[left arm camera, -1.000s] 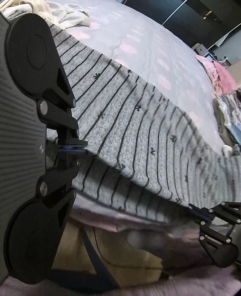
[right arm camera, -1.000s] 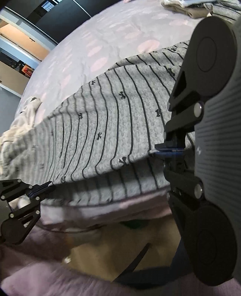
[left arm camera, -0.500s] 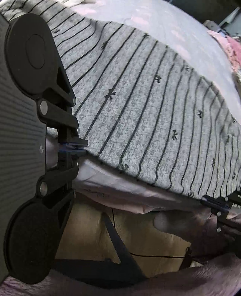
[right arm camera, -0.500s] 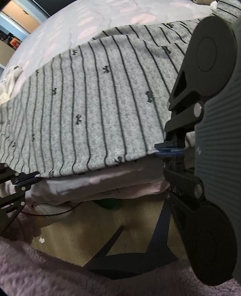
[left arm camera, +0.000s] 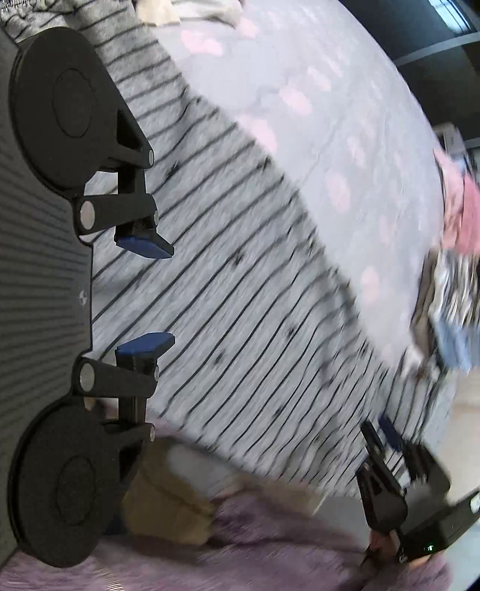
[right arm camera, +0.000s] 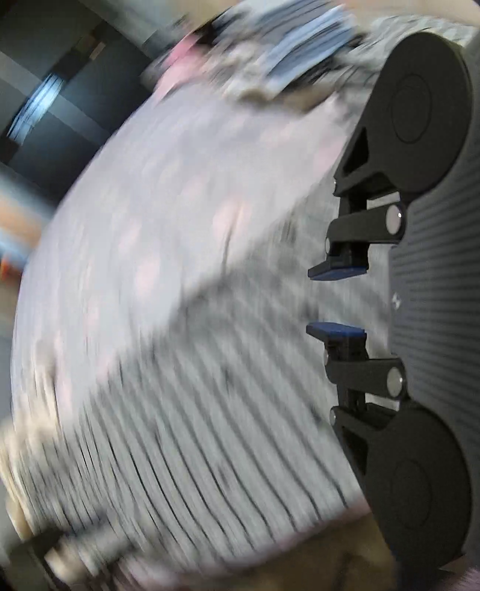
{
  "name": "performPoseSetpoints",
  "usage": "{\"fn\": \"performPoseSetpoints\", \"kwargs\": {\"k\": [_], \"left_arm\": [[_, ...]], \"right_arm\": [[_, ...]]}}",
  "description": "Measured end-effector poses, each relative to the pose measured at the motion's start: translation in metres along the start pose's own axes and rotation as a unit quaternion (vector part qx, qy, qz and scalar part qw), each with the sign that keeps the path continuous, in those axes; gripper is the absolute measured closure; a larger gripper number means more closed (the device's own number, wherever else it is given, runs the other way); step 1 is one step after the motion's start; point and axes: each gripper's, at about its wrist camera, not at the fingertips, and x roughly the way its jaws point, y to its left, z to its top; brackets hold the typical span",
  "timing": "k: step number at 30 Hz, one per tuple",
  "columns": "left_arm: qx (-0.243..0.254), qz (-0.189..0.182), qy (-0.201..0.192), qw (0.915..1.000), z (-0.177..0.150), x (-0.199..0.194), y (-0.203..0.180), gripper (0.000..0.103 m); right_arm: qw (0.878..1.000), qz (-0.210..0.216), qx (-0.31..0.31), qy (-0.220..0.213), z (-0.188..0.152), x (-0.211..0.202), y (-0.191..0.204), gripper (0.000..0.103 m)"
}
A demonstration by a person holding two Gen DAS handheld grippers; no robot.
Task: Fold clothes
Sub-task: 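Open both grippers and release the folded striped garment onto the bed, then grasp the striped garment's waistband edge with the right gripper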
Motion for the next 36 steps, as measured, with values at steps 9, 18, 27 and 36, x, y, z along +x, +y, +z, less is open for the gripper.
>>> {"fn": "performPoseSetpoints", "kwargs": {"k": [9,18,27,36], "left_arm": [[-0.068,0.065,0.019,0.9954,0.021,0.030,0.041,0.061],[-0.074,0.067,0.028,0.9946,0.034,0.059,0.050,0.061],[-0.065,0.062,0.041,0.9951,0.042,0.076,0.046,0.061],[-0.056,0.065,0.048,0.9952,0.048,0.086,0.043,0.061]], "right_arm": [[0.959,-0.164,0.231,0.006,-0.017,0.014,-0.131,0.075],[0.933,-0.147,0.327,0.029,-0.040,0.061,-0.179,0.070],[0.955,-0.151,0.253,0.017,-0.039,0.063,-0.147,0.099],[0.984,-0.093,0.150,0.009,-0.038,0.066,-0.084,0.099]]}}
